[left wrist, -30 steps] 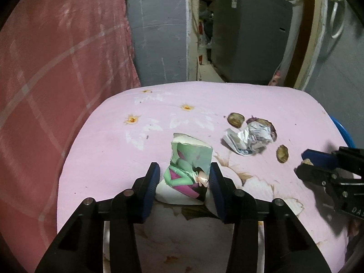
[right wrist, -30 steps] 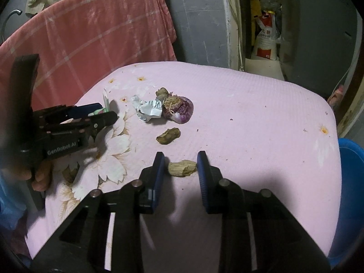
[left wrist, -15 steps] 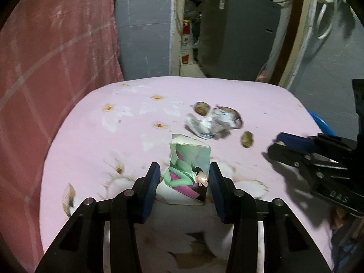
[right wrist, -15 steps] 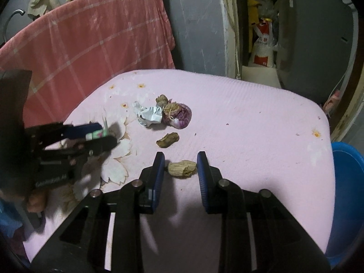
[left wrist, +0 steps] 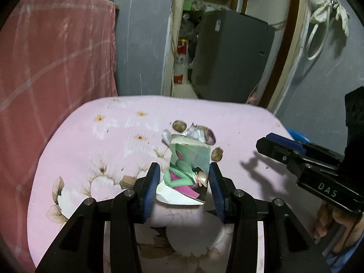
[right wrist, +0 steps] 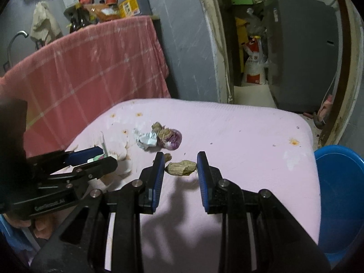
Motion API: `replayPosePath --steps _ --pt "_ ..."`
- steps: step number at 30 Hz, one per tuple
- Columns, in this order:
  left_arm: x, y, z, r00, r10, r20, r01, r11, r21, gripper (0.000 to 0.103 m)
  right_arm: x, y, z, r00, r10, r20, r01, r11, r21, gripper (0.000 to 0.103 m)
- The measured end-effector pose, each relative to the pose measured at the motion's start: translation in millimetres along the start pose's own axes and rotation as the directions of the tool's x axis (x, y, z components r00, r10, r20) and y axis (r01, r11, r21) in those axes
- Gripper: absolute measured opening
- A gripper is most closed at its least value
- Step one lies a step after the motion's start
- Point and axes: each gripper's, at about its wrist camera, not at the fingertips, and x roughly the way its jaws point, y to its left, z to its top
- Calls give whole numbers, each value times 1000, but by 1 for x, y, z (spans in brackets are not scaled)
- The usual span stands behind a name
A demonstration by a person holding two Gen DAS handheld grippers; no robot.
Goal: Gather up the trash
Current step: 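Carry both items over the blue bucket and open both tools to drop them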
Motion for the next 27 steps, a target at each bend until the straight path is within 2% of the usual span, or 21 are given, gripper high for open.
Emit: replayPosePath --steps 5,10,15,20,27 --pt "-9 -8 5 998 -5 65 6 1000 -11 38 -16 -1 2 997 -24 78 24 1000 4 28" --pt "-18 -21 11 988 2 152 0 1000 -12 38 -38 -2 7 981 -83 176 88 996 -17 28" --pt "-27 -33 15 974 -12 227 16 1000 -15 38 -62 -7 10 952 -132 277 143 990 -20 28" --pt "-30 -46 30 959 -52 278 61 998 -24 38 -85 -17 15 913 -181 365 191 982 10 28" --pt "-31 -85 52 940 -129 316 125 992 32 38 -112 -48 18 873 -258 415 241 966 94 28"
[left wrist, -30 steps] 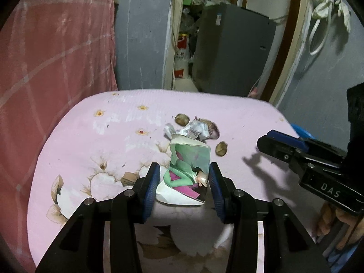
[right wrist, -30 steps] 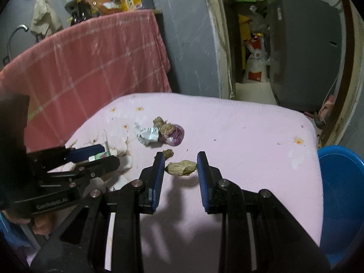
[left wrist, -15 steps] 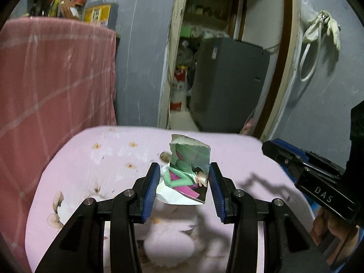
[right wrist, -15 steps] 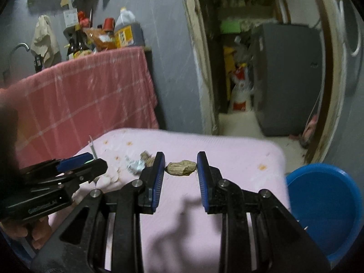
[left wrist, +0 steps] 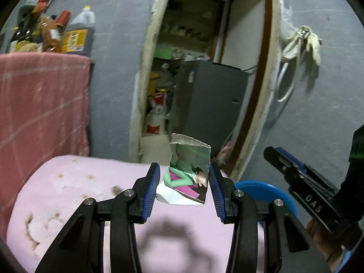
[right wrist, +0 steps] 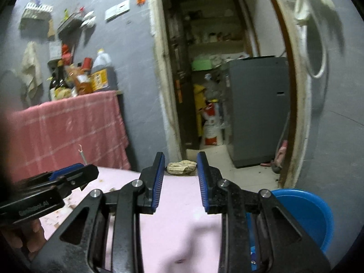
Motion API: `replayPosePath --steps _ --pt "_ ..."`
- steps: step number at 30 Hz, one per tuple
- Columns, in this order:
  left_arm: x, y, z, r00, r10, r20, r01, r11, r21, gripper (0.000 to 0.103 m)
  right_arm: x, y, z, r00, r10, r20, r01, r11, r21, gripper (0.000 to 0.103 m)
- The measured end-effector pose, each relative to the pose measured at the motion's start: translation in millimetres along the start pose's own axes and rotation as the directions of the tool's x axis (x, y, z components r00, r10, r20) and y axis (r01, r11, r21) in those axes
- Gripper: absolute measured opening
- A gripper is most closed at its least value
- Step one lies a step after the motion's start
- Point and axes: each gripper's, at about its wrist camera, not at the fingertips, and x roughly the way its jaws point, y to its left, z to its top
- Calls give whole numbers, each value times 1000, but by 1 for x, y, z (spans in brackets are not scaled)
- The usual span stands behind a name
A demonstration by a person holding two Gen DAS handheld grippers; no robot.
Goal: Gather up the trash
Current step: 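Carry both items over the blue bucket and open both tools to drop them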
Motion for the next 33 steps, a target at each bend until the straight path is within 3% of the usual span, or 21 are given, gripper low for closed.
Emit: replayPosePath --steps 13,20,33 --pt "49 -73 22 989 -147 -33 149 987 60 39 -27 -86 11 984 -173 44 165 976 139 28" --pt "75 -104 18 978 -182 -103 192 977 93 39 -35 -129 2 973 -231 -14 229 952 204 28" --pt "128 -149 -10 915 -226 -333 274 956 103 39 -35 -178 -15 962 -240 -127 269 902 337 29"
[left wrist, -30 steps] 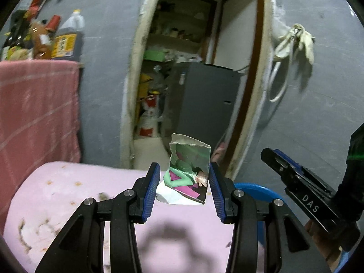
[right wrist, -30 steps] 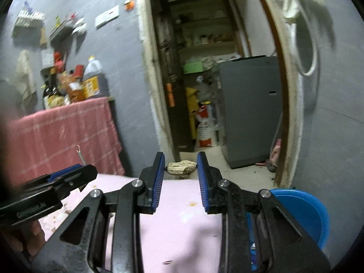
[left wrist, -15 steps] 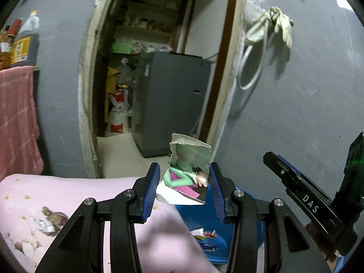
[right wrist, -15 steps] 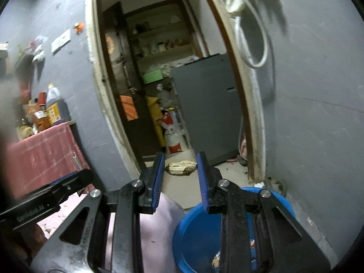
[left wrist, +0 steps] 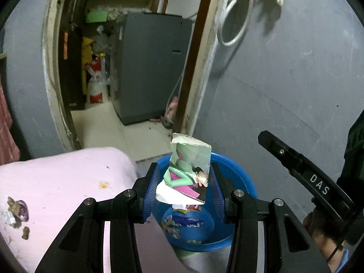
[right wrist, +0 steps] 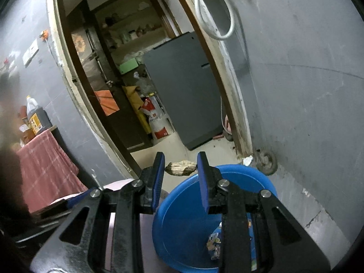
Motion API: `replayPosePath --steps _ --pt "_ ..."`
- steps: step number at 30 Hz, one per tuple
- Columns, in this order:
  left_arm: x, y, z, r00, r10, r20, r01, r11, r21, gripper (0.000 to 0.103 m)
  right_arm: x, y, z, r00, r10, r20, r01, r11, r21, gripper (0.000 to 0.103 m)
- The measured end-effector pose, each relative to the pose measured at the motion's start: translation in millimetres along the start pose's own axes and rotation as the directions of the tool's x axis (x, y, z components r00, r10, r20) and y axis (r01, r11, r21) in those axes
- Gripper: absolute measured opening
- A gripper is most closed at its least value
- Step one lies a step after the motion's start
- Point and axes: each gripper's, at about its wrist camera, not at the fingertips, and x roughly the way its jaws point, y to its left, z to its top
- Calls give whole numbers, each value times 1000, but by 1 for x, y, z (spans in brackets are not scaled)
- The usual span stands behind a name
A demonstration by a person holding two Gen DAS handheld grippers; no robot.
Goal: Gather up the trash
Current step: 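Carry both items over the blue bucket and open both tools to drop them, then move both tools back over the remaining trash on the stool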
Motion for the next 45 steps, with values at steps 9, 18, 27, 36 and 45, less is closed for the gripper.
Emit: replayPosePath --steps 9,18,27,36,45 --pt "20 0 -8 997 -15 -75 13 1000 -26 39 10 -6 -1 999 -22 -47 22 1000 16 30" --pt "26 8 -10 994 -15 -112 9 998 -57 49 9 -8 0 999 -24 -48 25 999 26 39" --pt "7 24 -6 998 23 -53 -27 995 -94 64 3 -6 2 999 -29 -16 29 999 16 66" --pt "-21 55 3 996 83 21 -78 984 -162 78 0 2 4 1000 -2 19 2 1000 2 97" --pt "-51 69 0 974 200 111 -183 972 -146 98 1 24 5 999 32 37 -31 999 -33 103"
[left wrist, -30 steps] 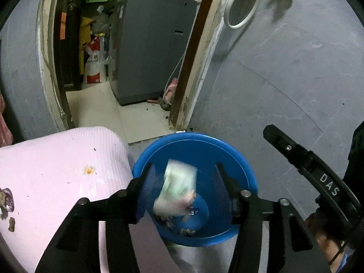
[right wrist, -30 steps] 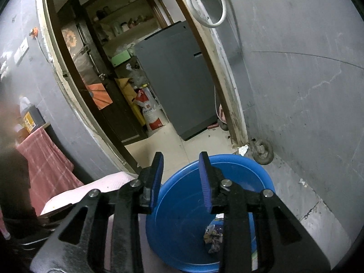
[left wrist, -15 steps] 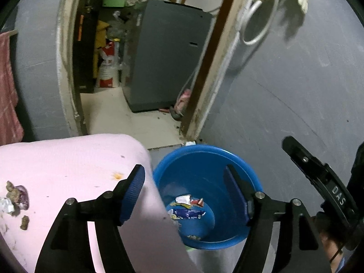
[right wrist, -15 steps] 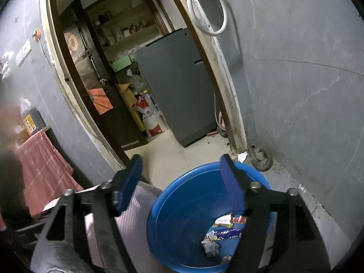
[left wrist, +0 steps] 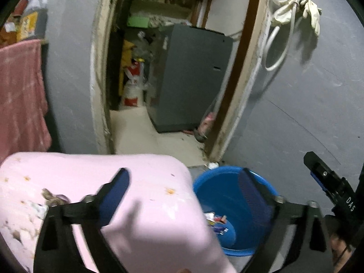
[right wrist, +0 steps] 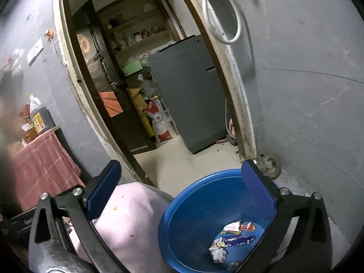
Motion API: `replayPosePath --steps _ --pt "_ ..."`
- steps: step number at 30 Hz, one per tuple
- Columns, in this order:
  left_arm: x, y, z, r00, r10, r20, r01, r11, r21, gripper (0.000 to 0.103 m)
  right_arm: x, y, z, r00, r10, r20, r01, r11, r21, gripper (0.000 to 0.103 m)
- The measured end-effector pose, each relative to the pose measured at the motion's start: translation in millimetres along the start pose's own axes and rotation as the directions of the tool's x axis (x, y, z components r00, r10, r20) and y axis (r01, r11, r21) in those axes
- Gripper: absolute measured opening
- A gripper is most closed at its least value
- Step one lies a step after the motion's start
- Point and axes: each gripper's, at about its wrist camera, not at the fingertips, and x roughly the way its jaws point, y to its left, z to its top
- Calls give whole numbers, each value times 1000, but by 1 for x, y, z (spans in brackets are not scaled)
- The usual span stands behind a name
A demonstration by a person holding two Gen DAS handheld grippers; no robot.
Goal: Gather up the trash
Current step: 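Move both tools back over the remaining trash on the stool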
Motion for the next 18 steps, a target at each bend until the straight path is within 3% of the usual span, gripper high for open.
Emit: replayPosePath --steps 10,18 --pt "-38 38 6 989 61 132 -57 998 -31 98 -7 35 -4 996 52 74 -47 997 -60 103" --pt "-77 63 4 962 140 235 -138 990 -26 99 -23 81 -11 976 156 150 -131 977 -168 103"
